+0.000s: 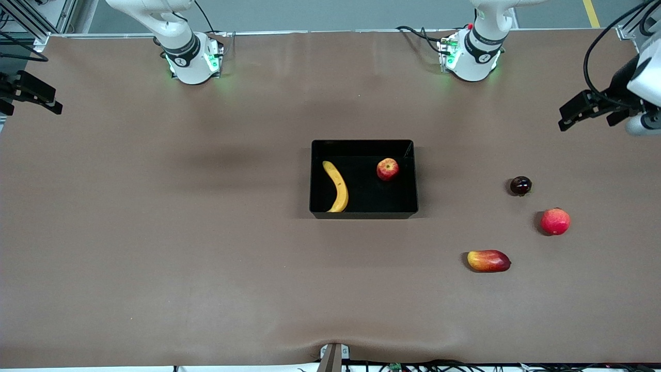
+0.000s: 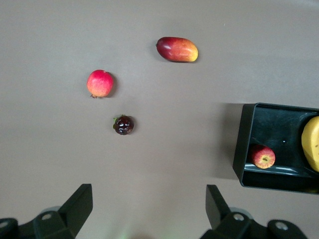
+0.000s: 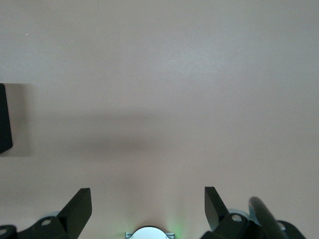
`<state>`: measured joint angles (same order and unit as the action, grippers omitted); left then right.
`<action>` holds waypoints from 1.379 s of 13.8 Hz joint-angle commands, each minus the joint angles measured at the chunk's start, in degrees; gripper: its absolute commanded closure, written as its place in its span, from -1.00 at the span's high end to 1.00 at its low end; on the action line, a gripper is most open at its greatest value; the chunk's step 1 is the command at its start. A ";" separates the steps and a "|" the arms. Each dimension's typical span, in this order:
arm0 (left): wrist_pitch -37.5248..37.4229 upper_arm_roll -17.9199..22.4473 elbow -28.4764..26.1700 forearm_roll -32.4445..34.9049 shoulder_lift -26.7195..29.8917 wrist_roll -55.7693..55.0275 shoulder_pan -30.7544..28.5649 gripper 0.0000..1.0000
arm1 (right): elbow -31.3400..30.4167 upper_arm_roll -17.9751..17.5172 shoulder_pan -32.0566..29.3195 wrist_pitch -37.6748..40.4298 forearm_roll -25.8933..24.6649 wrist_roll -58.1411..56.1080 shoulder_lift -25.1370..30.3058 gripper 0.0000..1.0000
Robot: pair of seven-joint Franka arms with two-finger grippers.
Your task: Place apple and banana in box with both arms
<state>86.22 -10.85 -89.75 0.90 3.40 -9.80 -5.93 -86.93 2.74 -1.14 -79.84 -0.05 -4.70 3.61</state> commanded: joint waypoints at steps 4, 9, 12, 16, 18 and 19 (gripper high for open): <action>0.09 -0.31 -2.01 -1.08 2.14 0.83 0.65 1.00 | -0.79 -0.71 -1.32 -0.05 0.84 0.22 0.96 1.00; -1.05 -0.49 -1.74 -1.08 2.58 0.48 0.65 1.00 | -0.79 -0.63 -1.50 -0.05 0.84 0.31 0.96 1.00; -1.14 -0.22 -0.43 -0.99 2.05 0.57 0.39 1.00 | -0.79 -0.54 -1.50 -0.05 0.84 0.31 0.96 1.00; -1.14 -0.22 0.71 -0.02 1.00 1.10 0.48 1.00 | -0.79 -0.54 -1.50 -0.05 0.84 0.31 0.96 1.00; -1.14 -0.31 0.81 -0.02 0.82 1.18 0.48 1.00 | -0.79 -0.54 -1.59 -0.05 0.84 0.31 0.96 1.00; -1.14 -0.31 0.81 -0.02 0.73 1.18 0.39 1.00 | -0.79 -0.54 -1.59 -0.05 0.84 0.31 0.96 1.00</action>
<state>85.79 -11.06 -90.07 0.83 4.50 -9.75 -5.32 -86.92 3.03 -1.14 -79.84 -0.05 -4.70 3.61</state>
